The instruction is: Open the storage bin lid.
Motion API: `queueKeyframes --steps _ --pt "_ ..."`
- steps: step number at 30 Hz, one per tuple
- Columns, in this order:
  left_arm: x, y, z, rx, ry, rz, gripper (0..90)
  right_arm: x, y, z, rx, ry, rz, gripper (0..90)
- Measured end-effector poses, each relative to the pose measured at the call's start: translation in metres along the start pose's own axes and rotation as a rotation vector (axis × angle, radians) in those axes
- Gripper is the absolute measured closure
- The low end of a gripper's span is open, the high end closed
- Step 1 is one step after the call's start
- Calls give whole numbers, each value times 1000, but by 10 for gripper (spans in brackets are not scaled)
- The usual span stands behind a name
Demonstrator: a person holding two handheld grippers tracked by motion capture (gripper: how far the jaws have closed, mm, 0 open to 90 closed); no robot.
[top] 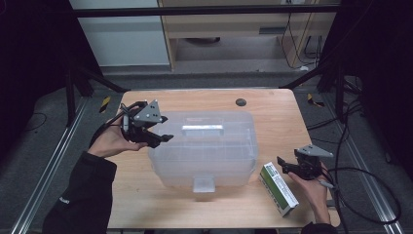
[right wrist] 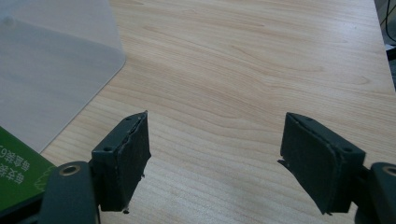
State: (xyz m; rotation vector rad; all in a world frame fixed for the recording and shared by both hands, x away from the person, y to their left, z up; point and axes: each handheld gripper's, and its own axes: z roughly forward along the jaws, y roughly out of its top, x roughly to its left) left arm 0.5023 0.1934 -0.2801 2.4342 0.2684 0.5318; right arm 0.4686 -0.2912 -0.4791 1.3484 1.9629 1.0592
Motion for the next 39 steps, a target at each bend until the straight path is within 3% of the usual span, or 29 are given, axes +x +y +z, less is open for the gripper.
queueKeyframes --steps 13,39 --pt "-4 18 10 14 -27 45 423 1 -1 1 11 10 -11 253" --pt "-5 40 25 78 -25 130 446 1 -2 3 30 18 -17 264"
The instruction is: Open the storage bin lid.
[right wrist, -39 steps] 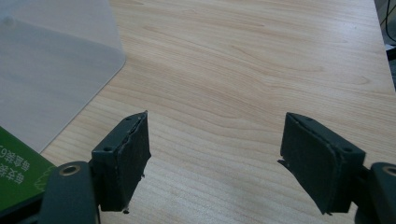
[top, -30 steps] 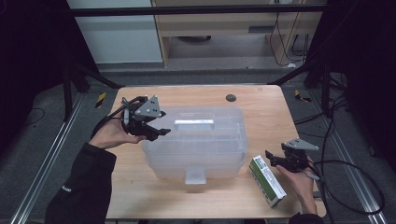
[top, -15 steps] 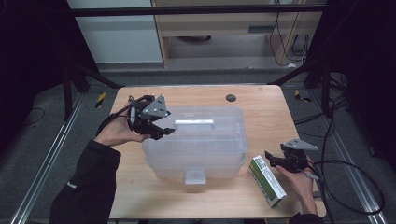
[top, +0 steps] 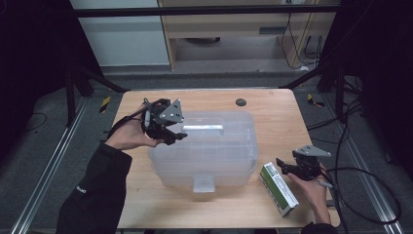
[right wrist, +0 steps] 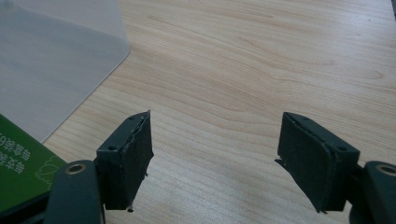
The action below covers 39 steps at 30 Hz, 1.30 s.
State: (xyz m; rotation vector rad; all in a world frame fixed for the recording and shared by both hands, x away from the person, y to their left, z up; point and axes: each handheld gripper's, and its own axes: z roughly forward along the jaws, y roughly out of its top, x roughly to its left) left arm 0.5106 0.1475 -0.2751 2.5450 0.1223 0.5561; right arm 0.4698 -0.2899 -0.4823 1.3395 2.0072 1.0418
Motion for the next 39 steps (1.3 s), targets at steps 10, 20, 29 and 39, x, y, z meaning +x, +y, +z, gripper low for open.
queueKeyframes --steps 10,20,29,39 --pt "-1 12 8 22 4 31 472 0 0 0 5 3 3 273" --pt "-3 19 18 48 -19 55 519 0 0 0 13 8 0 291" --pt "-2 24 25 76 -4 69 571 0 0 1 18 10 -5 300" --pt "-2 25 29 89 -2 75 634 1 0 1 24 15 -15 327"
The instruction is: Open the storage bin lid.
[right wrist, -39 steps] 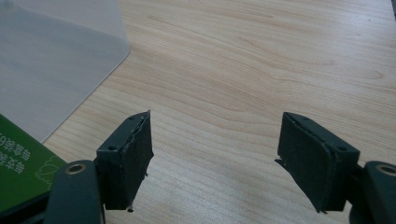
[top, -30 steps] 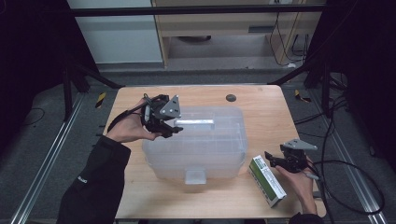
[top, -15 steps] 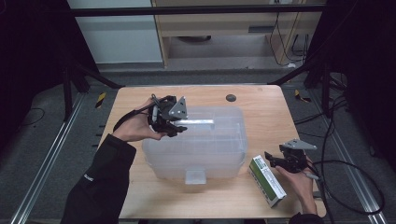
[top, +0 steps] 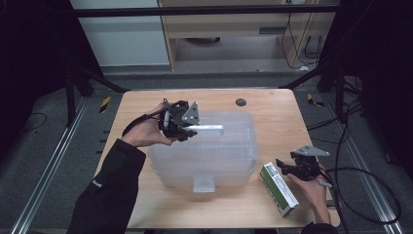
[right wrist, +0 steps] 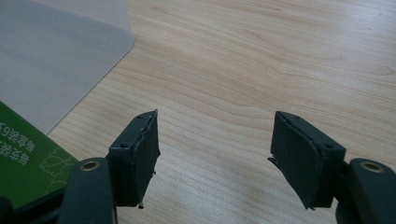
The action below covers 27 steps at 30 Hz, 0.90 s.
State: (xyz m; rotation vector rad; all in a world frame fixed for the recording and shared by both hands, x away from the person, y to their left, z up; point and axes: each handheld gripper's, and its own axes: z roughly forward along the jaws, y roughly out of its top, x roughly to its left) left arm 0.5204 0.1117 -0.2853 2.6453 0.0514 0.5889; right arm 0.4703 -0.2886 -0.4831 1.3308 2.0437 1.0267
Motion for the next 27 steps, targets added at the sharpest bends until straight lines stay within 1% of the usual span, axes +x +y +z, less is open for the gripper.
queueKeyframes --steps 1,2,5,7,11,12,17,21,24,27 --pt "0 0 1 0 3 1 644 0 0 0 2 1 0 330" --pt "0 1 1 15 2 6 664 1 0 0 5 3 2 336" --pt "0 1 2 18 5 8 684 1 0 0 8 7 4 343" --pt "-1 2 4 33 9 13 696 1 0 0 9 8 4 348" --pt "-1 2 5 40 10 16 717 1 0 0 11 10 3 356" --pt "-2 3 5 46 10 23 725 1 0 0 13 11 1 359" --pt "-2 4 4 60 15 35 734 1 0 1 16 14 3 364" --pt "-5 4 5 57 28 37 737 1 0 0 17 15 4 367" --pt "-6 5 4 60 40 47 740 1 0 0 17 16 5 370" --pt "-7 6 4 65 46 55 742 1 1 0 15 17 8 401"
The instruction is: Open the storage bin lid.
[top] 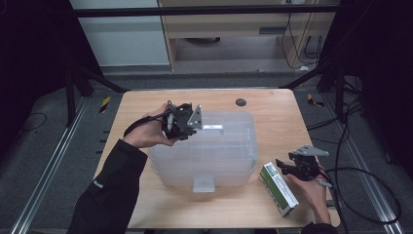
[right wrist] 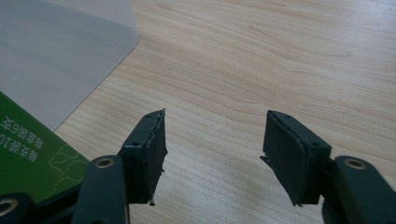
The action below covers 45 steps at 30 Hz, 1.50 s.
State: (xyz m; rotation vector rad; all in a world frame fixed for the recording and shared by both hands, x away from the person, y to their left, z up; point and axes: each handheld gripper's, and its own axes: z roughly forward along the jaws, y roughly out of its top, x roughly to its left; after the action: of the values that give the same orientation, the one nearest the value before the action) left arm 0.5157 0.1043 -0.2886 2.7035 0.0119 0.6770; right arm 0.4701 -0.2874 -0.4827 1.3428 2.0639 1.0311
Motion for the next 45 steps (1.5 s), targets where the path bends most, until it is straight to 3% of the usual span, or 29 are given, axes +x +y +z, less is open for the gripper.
queueKeyframes --steps 16,23,45 --pt "3 1 -1 -3 11 2 739 -1 3 -5 -17 2 24 463" --pt "11 3 -4 1 38 -15 729 -1 3 -7 -21 0 24 503" --pt "24 5 -7 -8 98 -46 710 0 14 -25 -78 25 48 784"
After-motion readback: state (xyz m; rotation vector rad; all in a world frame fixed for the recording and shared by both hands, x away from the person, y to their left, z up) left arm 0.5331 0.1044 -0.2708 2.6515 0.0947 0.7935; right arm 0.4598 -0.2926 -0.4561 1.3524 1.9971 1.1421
